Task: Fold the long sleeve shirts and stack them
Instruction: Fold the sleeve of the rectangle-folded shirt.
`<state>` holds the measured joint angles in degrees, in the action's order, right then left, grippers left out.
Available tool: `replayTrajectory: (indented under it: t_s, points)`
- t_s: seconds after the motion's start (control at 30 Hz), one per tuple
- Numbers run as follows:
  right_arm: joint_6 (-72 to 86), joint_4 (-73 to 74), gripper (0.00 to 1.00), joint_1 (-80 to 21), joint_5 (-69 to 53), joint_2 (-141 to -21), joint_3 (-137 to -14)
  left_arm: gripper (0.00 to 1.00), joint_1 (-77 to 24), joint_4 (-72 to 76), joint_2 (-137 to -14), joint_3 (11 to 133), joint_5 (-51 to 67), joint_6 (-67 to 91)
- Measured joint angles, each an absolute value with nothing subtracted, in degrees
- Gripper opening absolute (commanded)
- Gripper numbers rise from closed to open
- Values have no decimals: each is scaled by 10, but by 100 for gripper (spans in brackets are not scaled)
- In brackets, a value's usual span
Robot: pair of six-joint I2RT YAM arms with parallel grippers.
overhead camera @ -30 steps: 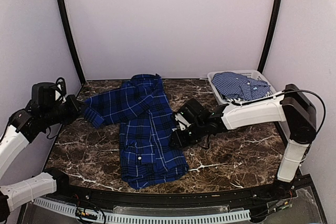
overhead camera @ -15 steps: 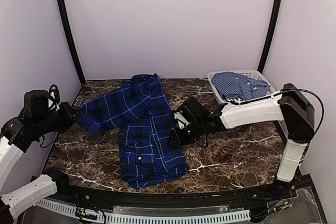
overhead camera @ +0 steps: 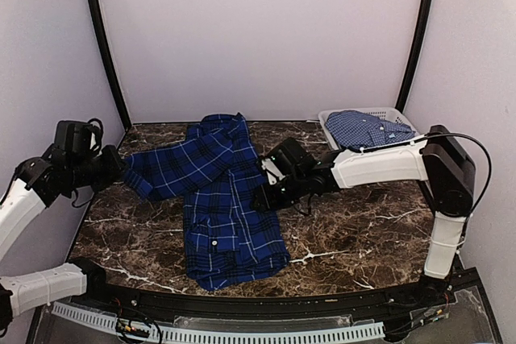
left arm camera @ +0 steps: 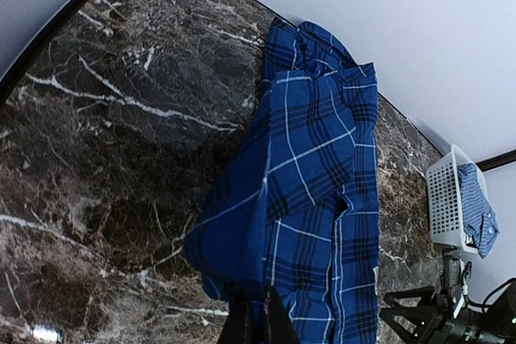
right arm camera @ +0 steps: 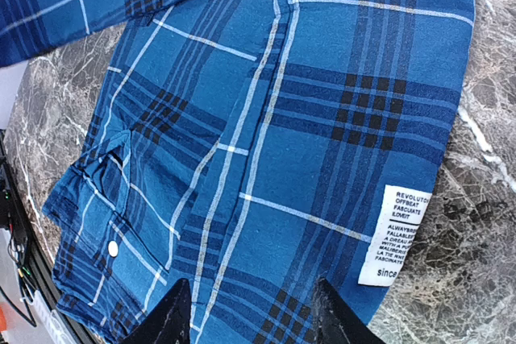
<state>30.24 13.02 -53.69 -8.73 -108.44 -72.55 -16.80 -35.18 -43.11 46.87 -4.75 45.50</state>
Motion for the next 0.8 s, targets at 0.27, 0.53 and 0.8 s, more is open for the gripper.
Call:
replayTrajectory:
  t_s: [0.27, 0.53, 0.8]
  points:
    - [292, 136, 44, -575, -66, -1075, -683, 0, -168, -309, -593, 610, -80, 373]
    - [295, 151, 43, -652, -46, -1046, -608, 0, -167, -296, -684, 665, -29, 297]
    - [301, 175, 45, -653, -28, -1023, -595, 0, -197, -287, -762, 703, 110, 235]
